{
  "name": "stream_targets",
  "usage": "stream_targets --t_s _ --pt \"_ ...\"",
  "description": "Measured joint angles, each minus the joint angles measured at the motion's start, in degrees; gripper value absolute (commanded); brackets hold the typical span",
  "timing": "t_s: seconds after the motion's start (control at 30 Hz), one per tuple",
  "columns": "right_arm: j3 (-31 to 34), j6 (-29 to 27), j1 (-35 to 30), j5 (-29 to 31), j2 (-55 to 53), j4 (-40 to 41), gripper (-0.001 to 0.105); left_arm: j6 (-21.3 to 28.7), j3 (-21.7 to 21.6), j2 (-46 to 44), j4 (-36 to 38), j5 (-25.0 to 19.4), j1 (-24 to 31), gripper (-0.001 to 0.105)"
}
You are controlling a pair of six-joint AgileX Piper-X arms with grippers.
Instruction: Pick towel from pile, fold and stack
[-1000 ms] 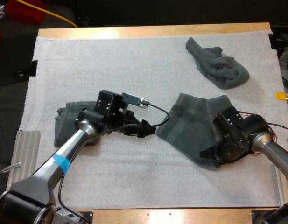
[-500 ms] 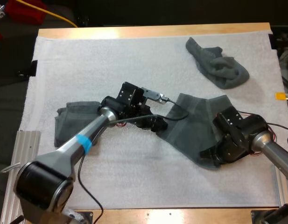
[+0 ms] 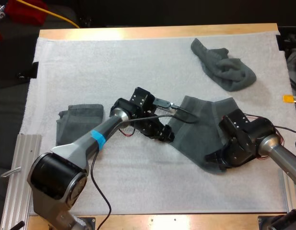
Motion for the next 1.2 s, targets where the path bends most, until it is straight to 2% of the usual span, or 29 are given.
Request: stream_targets --t_s 0.27,0.33,0.57,0.63,0.87,1.03,1.2 --pt "0.00 0.00 0.00 0.00 0.00 0.00 0.001 0.00 -1.43 0.84 0.80 -0.29 -1.56 0.060" --pt "0.00 0.00 0.00 0.00 0.00 0.00 0.001 0.00 -1.43 0.84 1.04 -0.37 -1.56 0.052" --pt "0.00 0.00 0.00 0.00 0.00 -0.97 0.001 0.00 -1.30 1.34 3.14 -0.63 -1.85 0.009" --pt "0.00 0.00 0.00 0.00 0.00 -1.33 0.001 0.20 -1.30 1.34 4.02 -2.10 -1.97 0.001" --pt "0.00 0.09 0.00 0.00 0.00 -2.85 0.001 4.58 -1.26 -0.70 7.78 -7.37 -2.02 0.000" --pt "-0.07 0.09 0.00 0.14 -1.49 -5.79 0.001 5.96 -1.26 -7.55 10.16 -9.11 -1.76 0.000" --pt "-3.03 1.24 0.00 0.37 -5.42 -7.84 0.001 7.84 -3.41 -14.99 15.22 -11.70 -1.02 0.000"
